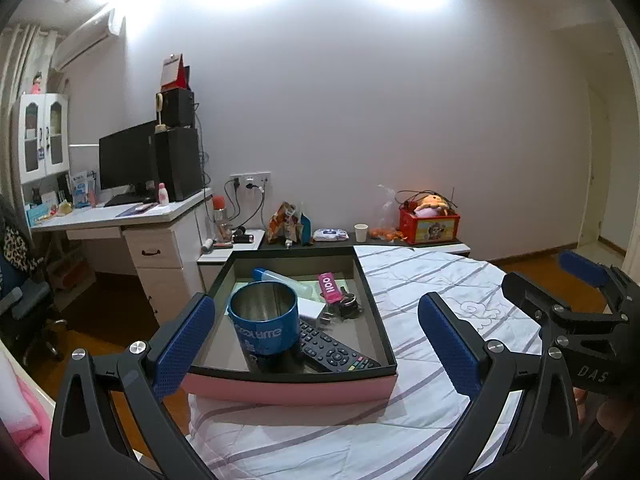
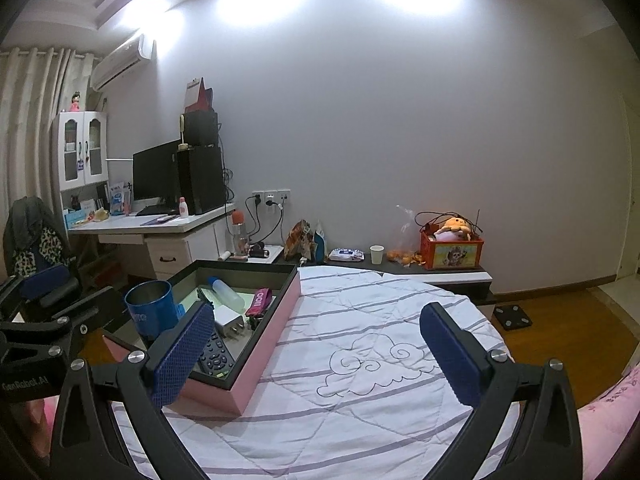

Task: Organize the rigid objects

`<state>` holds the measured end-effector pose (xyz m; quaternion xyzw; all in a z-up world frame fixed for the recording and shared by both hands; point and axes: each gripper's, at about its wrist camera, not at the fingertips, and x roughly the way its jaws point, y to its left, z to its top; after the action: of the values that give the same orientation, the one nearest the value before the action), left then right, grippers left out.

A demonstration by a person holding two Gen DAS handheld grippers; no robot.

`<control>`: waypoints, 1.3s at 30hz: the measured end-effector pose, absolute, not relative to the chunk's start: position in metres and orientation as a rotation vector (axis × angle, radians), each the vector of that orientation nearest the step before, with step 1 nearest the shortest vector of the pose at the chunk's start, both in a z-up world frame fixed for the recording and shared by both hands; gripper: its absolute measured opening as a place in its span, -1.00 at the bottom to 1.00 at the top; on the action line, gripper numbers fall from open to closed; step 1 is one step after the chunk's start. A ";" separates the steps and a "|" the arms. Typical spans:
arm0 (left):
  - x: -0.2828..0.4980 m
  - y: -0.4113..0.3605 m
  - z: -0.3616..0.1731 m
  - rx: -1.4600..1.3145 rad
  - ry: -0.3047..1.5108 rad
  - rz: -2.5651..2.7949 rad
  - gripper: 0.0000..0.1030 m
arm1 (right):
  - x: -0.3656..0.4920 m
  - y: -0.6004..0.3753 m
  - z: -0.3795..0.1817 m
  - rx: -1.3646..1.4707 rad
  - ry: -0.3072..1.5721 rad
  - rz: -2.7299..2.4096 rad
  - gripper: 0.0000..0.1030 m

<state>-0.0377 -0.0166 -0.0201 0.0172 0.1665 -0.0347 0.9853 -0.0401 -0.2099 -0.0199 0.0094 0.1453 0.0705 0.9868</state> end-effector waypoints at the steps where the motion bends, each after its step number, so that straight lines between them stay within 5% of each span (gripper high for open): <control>1: -0.037 -0.016 -0.021 0.034 0.337 -0.069 0.99 | -0.039 -0.209 -0.020 0.018 0.296 0.141 1.00; 39: 0.011 0.004 -0.015 0.028 0.541 0.028 0.99 | 0.008 -0.183 -0.014 0.005 0.420 0.192 1.00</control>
<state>0.0107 0.0040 -0.0154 0.0138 0.2674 0.0139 0.9634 0.0077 -0.1830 -0.0143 0.0023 0.2084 0.0950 0.9734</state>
